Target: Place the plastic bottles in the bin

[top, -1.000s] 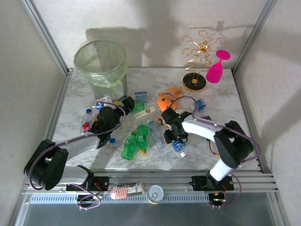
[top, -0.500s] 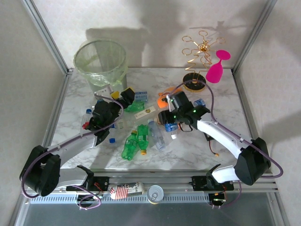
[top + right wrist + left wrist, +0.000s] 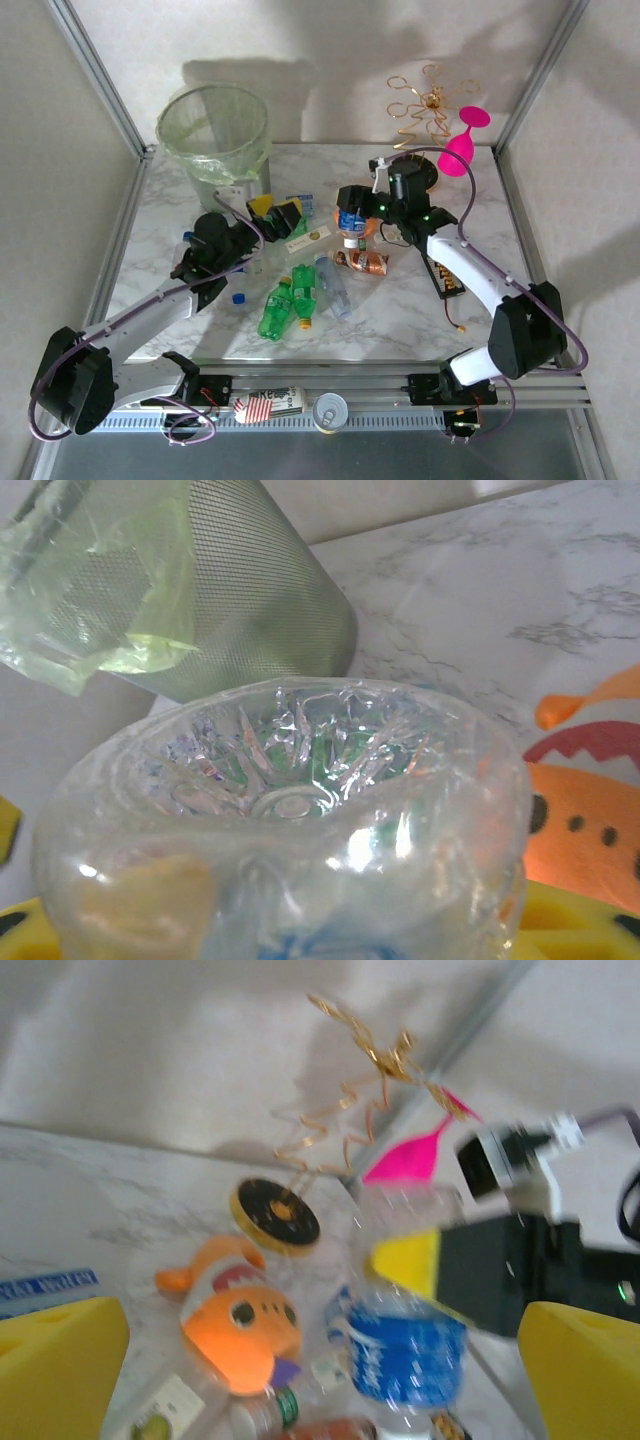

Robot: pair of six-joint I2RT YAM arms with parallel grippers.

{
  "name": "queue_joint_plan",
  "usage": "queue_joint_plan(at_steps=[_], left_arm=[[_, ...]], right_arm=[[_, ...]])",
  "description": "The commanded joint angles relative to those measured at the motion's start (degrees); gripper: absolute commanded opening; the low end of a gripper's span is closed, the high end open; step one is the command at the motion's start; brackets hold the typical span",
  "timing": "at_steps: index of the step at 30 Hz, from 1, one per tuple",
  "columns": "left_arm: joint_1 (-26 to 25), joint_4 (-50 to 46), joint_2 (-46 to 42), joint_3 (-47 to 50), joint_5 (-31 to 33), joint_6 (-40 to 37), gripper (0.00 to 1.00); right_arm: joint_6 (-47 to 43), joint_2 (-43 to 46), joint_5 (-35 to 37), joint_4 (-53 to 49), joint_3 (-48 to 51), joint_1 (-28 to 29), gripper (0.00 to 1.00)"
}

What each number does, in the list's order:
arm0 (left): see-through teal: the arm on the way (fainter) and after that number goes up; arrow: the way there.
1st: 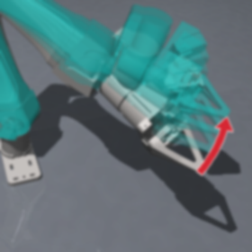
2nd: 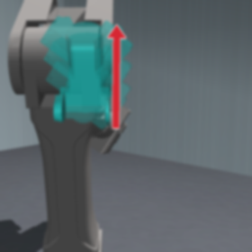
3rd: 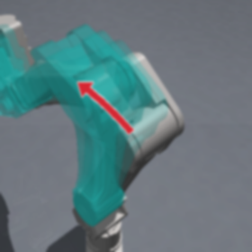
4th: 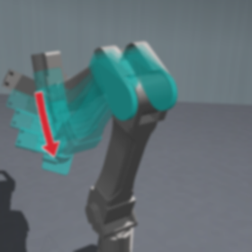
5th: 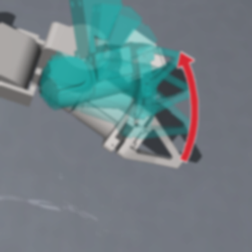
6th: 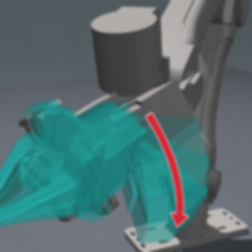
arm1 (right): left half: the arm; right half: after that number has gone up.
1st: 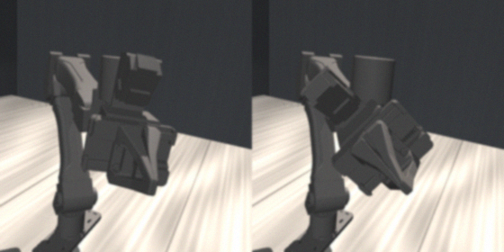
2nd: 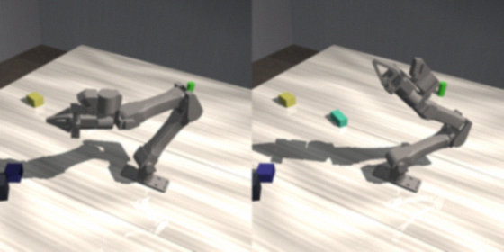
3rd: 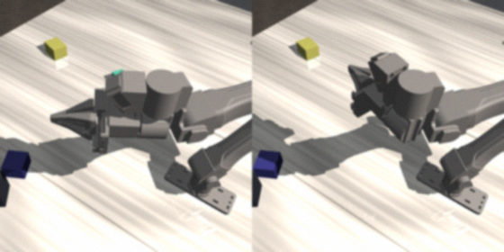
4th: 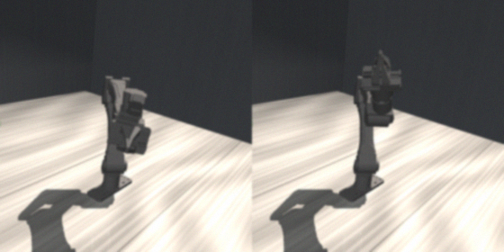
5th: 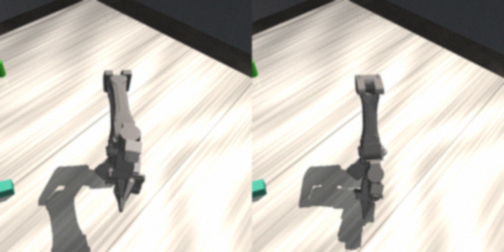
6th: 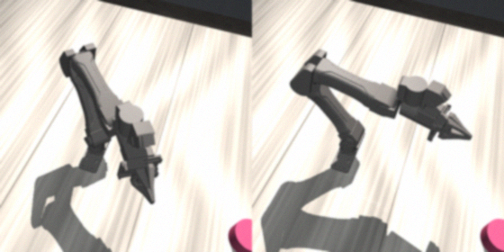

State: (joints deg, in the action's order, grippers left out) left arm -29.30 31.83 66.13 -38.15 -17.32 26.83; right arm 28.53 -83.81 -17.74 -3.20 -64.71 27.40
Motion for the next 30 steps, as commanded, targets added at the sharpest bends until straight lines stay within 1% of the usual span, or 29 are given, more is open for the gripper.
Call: queue_joint_plan(at_steps=[1, 4, 6, 13, 18, 23, 30], left_arm=[[-3.7, -4.6, -0.3, -1.4, -6.8, -3.9, 1.00], [-6.8, -4.8, 1.1, -0.9, -6.8, -4.7, 1.00], [-7.9, -5.3, 2.7, -1.5, -6.4, -5.3, 1.00], [-8.5, -4.2, 10.2, -6.5, -4.9, -9.1, 1.00], [-8.8, -3.6, 16.7, -11.5, -8.5, -9.3, 1.00], [-9.1, -1.8, 20.0, -12.6, -8.3, -8.5, 0.99], [-9.2, 0.7, 23.5, -14.9, -8.3, -6.9, 0.91]], right_arm=[[5.1, -1.5, -3.8, 7.5, -1.7, -0.7, 0.41], [7.2, -2.9, -6.7, 10.4, -2.3, -0.8, 0.40], [8.2, -3.7, -8.7, 10.8, -3.1, -0.8, 0.40], [10.8, -3.1, -14.3, 13.0, -1.7, -0.7, 0.39], [11.4, -1.8, -15.2, 13.8, 0.2, -0.7, 0.39], [12.0, -0.3, -15.8, 14.8, 2.3, -0.7, 0.39], [12.2, 1.1, -16.5, 15.3, 4.2, -0.6, 0.40]])
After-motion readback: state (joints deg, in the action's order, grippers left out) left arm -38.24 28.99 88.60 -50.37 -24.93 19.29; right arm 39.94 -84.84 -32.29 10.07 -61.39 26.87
